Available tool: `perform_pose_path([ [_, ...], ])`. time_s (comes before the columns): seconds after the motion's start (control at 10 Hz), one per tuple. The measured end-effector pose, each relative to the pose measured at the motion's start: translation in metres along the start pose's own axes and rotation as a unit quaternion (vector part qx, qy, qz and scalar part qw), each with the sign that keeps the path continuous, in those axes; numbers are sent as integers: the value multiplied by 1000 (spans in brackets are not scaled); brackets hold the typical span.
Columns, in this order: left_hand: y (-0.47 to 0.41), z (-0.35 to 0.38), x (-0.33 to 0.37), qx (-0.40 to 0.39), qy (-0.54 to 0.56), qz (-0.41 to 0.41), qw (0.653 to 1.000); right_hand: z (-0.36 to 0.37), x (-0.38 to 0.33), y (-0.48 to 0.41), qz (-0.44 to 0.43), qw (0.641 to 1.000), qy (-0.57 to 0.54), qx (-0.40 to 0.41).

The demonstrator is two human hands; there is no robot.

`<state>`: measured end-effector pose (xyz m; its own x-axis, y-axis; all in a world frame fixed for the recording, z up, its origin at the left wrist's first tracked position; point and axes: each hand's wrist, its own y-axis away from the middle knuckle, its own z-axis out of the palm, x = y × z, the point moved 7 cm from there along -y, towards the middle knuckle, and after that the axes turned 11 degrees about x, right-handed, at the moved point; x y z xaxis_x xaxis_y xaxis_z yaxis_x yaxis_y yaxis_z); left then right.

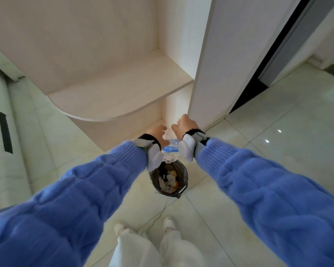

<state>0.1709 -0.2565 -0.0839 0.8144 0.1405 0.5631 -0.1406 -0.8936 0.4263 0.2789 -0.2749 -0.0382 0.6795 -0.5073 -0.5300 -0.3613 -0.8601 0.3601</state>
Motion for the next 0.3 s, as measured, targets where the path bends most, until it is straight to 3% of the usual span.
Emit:
perform_pose_path([
  [0.3,-16,8,-14,-7,41,-53,998,24,20,-12,28,999,19,-33],
])
